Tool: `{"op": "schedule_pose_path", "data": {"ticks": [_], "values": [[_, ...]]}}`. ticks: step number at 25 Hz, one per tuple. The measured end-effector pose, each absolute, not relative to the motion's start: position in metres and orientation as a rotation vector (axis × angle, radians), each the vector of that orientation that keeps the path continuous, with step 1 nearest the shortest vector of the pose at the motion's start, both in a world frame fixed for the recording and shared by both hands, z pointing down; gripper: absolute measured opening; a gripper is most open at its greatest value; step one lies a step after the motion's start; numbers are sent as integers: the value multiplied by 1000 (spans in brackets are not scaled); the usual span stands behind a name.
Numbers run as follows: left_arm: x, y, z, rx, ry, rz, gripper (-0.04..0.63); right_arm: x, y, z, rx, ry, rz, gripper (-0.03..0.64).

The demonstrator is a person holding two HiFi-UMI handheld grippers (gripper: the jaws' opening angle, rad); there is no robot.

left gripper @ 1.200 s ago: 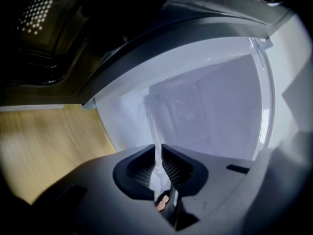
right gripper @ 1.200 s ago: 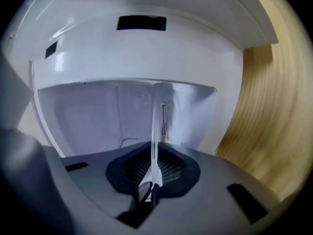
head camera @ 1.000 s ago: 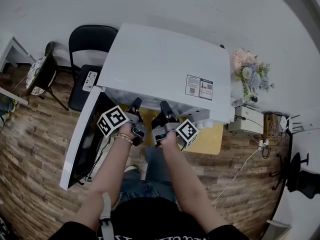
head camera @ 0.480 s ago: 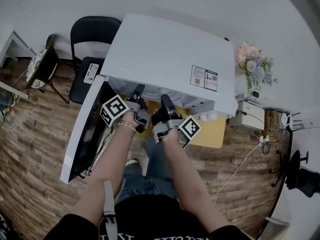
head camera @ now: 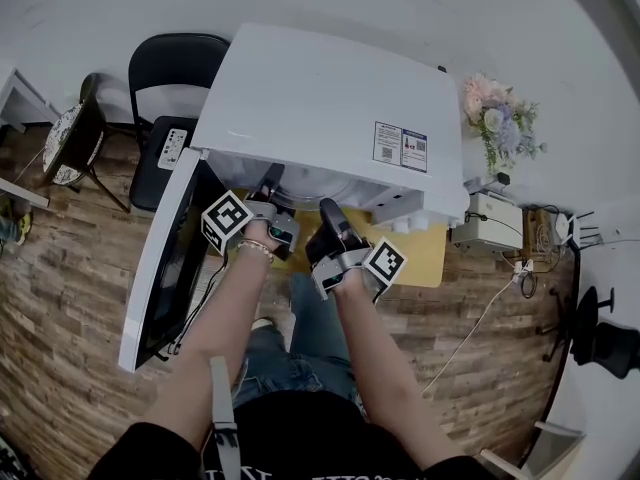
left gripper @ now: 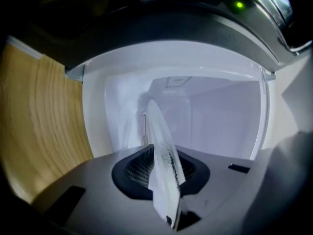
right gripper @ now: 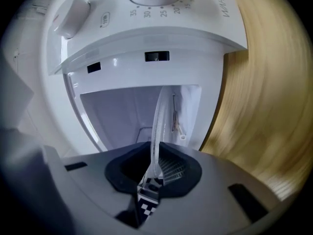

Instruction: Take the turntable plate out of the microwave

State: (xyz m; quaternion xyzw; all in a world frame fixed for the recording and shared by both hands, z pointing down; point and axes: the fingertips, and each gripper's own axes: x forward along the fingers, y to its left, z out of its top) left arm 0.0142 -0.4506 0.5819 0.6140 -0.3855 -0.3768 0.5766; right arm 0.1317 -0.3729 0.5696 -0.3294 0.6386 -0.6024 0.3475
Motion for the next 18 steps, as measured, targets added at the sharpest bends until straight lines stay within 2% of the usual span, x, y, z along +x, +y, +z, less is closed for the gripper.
{"op": "schedule_pose_path", "data": {"ticks": [18], "values": [[12,-416,583,1425,-771,-892,41,122,-331,583,-1039,1944,-1505,72]]}}
